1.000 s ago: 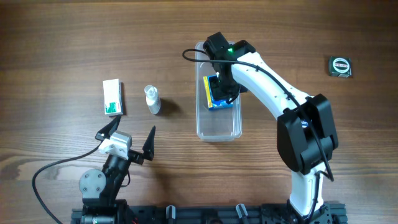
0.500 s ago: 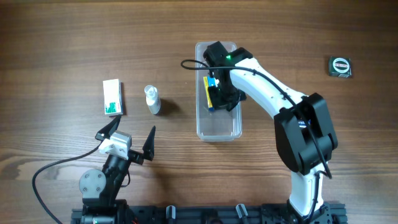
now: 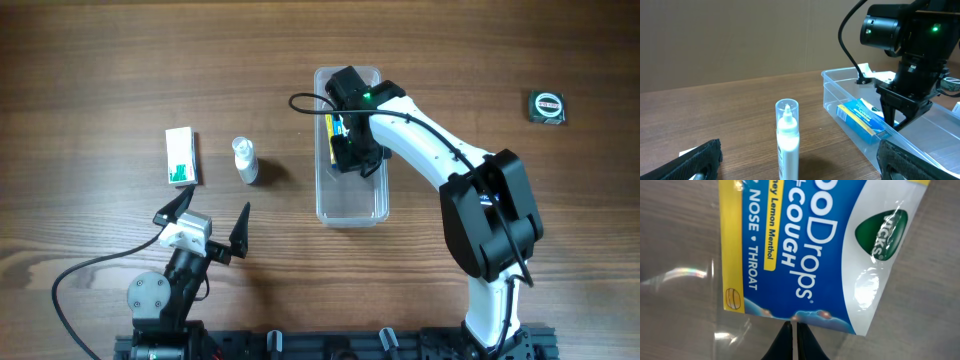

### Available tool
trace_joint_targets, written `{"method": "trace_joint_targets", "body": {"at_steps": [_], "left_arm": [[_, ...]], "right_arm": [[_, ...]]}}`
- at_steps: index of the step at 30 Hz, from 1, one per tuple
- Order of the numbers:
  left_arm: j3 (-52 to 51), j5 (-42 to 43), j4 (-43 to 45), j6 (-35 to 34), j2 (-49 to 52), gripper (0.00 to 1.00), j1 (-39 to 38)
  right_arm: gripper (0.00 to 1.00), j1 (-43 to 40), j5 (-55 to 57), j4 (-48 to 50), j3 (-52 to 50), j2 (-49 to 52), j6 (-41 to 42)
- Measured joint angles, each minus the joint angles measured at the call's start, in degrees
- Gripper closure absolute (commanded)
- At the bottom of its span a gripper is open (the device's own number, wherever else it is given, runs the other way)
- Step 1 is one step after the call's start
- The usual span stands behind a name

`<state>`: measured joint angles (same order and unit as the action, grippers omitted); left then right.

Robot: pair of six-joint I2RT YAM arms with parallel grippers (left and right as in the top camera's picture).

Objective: Pack container
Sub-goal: 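Open the right gripper to release the pack and lift away, then move the right gripper to the white bandage box and grasp it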

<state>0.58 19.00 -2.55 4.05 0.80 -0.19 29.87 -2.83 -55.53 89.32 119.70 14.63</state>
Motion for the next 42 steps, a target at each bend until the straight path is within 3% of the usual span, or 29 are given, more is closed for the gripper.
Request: {"method": "trace_joint_targets", "body": {"at_steps": [14, 27, 33, 37, 39, 41, 42], "left_arm": [[0.00, 0.00, 0.00, -0.02, 0.00, 0.00, 0.00], [0.00, 0.00, 0.00, -0.02, 0.00, 0.00, 0.00], [0.00, 0.00, 0.00, -0.02, 0.00, 0.00, 0.00], [0.00, 0.00, 0.00, -0.02, 0.00, 0.00, 0.00], [0.00, 0.02, 0.00, -0.02, 0.00, 0.00, 0.00], [0.00, 0.00, 0.00, 0.00, 0.00, 0.00, 0.00], [0.00, 0.00, -0.02, -0.02, 0.00, 0.00, 0.00]], "right_arm": [[0.95, 0.00, 0.28, 7.19, 0.00, 0.00, 0.07], [0.95, 0.00, 5.49, 7.63, 0.00, 0.00, 1.97], [0.87, 0.00, 5.60, 7.58, 0.15, -1.16, 1.99], [0.70, -0.17, 5.42, 6.05, 1.90, -6.34, 1.46], [0.51, -1.03, 5.42, 4.59, 2.71, -11.63, 0.85], [0.22, -3.28, 5.57, 2.29, 3.02, -17.11, 0.20], [0.15, -7.02, 6.05, -0.44, 3.28, -22.16, -0.81]]}}
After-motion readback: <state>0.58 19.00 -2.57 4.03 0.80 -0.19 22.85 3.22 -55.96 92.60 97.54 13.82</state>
